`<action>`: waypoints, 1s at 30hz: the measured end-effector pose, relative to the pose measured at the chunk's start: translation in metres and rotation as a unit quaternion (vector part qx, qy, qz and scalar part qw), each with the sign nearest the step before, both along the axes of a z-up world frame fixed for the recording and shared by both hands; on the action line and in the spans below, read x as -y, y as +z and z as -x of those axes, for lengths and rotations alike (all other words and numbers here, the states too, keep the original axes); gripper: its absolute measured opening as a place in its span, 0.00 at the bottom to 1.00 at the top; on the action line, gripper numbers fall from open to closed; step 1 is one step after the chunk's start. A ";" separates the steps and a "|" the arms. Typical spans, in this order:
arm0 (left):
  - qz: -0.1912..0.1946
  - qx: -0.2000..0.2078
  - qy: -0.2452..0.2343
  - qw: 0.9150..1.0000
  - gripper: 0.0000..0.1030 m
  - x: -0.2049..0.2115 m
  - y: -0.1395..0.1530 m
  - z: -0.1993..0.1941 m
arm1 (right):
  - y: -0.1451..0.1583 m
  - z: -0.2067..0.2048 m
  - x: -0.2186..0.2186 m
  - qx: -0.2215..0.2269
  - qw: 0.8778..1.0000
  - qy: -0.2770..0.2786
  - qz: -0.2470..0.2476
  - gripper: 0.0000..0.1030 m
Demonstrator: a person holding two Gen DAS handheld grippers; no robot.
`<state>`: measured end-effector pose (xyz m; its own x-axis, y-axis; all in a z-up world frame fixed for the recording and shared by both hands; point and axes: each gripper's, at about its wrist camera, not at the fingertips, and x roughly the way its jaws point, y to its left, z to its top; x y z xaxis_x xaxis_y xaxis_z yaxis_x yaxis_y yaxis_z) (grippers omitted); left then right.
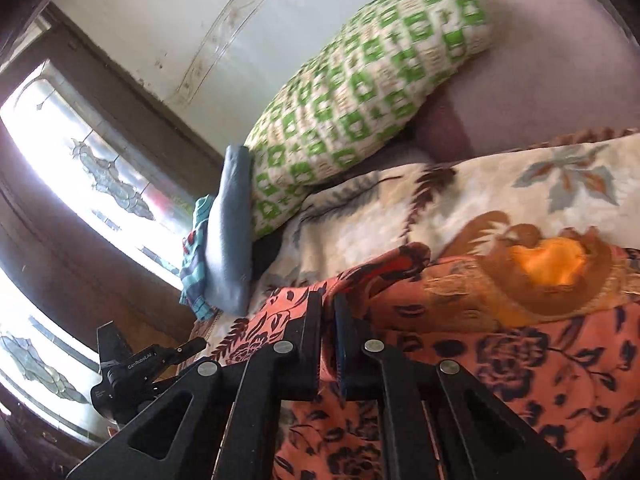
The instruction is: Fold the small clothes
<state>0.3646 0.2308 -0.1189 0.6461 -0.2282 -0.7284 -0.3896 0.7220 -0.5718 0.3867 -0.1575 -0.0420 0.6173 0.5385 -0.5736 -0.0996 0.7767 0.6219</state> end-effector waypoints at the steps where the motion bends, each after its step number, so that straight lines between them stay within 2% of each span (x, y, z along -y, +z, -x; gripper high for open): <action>1: -0.005 -0.002 -0.018 1.000 0.50 0.014 0.001 -0.003 | -0.001 0.007 0.025 -0.002 1.000 -0.020 0.003 0.03; 4: -0.009 -0.006 -0.069 0.998 0.50 0.053 -0.004 -0.008 | -0.016 0.029 0.093 -0.022 0.996 -0.084 0.010 0.03; 7: -0.015 -0.020 -0.090 0.996 0.50 0.076 -0.010 -0.014 | -0.046 0.044 0.127 -0.064 0.992 -0.106 -0.024 0.08; 9: -0.015 -0.021 -0.074 0.997 0.50 0.077 -0.011 -0.017 | -0.061 0.046 0.121 -0.075 0.992 -0.091 -0.044 0.08; 11: -0.010 -0.023 -0.062 0.998 0.50 0.074 -0.012 -0.020 | -0.070 0.038 0.095 -0.084 0.994 -0.055 -0.048 0.13; 13: -0.012 -0.029 -0.053 0.998 0.50 0.068 -0.017 -0.023 | -0.081 0.024 0.062 -0.102 0.994 -0.014 -0.046 0.36; 14: -0.013 -0.032 -0.048 0.998 0.50 0.066 -0.020 -0.023 | -0.086 0.020 0.048 -0.107 0.993 0.001 -0.043 0.37; 16: -0.006 -0.040 -0.041 0.998 0.50 0.056 -0.026 -0.023 | -0.095 0.007 0.024 -0.111 0.993 0.018 -0.034 0.37; 21: 0.035 -0.052 -0.042 0.997 0.50 0.030 -0.041 -0.031 | -0.126 -0.015 -0.006 -0.143 0.990 0.016 -0.010 0.37; 25: 0.061 -0.067 -0.033 0.995 0.51 0.021 -0.053 -0.034 | -0.128 -0.024 -0.026 -0.112 0.993 0.034 0.000 0.40; 26: 0.070 -0.069 -0.036 0.995 0.51 0.022 -0.054 -0.034 | -0.126 -0.026 -0.031 -0.107 0.993 0.045 0.013 0.36; 27: 0.081 -0.071 -0.038 0.993 0.51 0.023 -0.055 -0.033 | -0.122 -0.027 -0.036 -0.099 0.993 0.054 0.024 0.16; 28: 0.090 -0.071 -0.041 0.993 0.51 0.025 -0.055 -0.032 | -0.118 -0.026 -0.038 -0.090 0.994 0.062 0.021 0.11; 30: 0.085 -0.066 -0.048 0.993 0.56 0.030 -0.051 -0.029 | -0.104 -0.021 -0.035 -0.068 0.996 0.053 0.008 0.11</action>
<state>0.3940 0.2006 -0.1696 0.5175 -0.4110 -0.7505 -0.4026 0.6570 -0.6374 0.4076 -0.1225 -0.1464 0.4740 0.5860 -0.6572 -0.0978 0.7768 0.6221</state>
